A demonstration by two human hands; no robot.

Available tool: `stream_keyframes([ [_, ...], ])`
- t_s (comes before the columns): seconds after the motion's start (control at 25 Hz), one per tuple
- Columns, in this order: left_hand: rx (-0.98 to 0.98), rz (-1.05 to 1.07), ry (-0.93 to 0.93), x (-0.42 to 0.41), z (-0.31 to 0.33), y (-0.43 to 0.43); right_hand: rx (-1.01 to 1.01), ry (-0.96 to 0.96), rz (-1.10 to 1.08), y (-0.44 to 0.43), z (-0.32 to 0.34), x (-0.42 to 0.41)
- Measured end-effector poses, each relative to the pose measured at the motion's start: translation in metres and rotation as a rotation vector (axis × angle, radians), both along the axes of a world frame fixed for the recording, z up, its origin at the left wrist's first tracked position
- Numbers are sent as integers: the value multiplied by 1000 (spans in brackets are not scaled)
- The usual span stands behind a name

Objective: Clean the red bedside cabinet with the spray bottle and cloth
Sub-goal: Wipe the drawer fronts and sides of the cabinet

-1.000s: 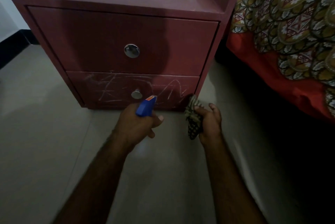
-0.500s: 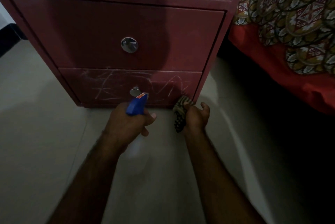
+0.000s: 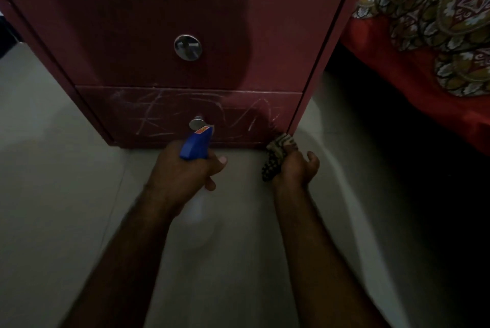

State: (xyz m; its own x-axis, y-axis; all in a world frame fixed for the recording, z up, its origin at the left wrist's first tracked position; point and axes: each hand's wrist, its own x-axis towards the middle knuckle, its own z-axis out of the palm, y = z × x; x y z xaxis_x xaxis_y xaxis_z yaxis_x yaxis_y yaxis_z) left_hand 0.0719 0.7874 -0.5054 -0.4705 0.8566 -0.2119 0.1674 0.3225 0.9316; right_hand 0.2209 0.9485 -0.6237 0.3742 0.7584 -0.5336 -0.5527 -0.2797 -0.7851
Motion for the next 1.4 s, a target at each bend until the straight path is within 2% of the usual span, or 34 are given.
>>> stream_keyframes([
  [0.12, 17, 1, 11, -5, 0, -2, 39, 11, 36, -4, 5, -11],
  [0.28, 23, 17, -1, -9, -1, -3, 55, -96, 152, -19, 4, -26],
  [0.44, 41, 26, 13, -12, 3, -4, -3, 99, -2, -3, 11, -5],
  [0.56, 69, 20, 17, -13, 8, -4, 8, 107, 33, -10, 14, -18],
  [0.72, 101, 33, 14, -13, 18, -2, 105, 224, 0, -6, 29, -12],
  [0.84, 127, 37, 15, -13, 25, -4, 110, 132, -11, -4, 41, -13],
  [0.92, 123, 39, 12, -10, 28, -5, 115, 93, 59, -17, 43, -30],
  [1.0, 119, 45, 12, -7, 31, -7, 121, 112, 69, -23, 44, -36],
  [1.08, 131, 33, 21, -4, 35, -9, 93, 159, -21, -13, 50, -21],
  [1.16, 145, 24, 30, -3, 37, -12, 68, 123, -99, -3, 54, -4],
  [1.32, 150, 25, 38, -1, 40, -12, 154, 7, 85, -23, 61, -28],
  [1.4, 150, 30, 36, 0, 42, -9, 180, -5, 81, -27, 67, -31],
])
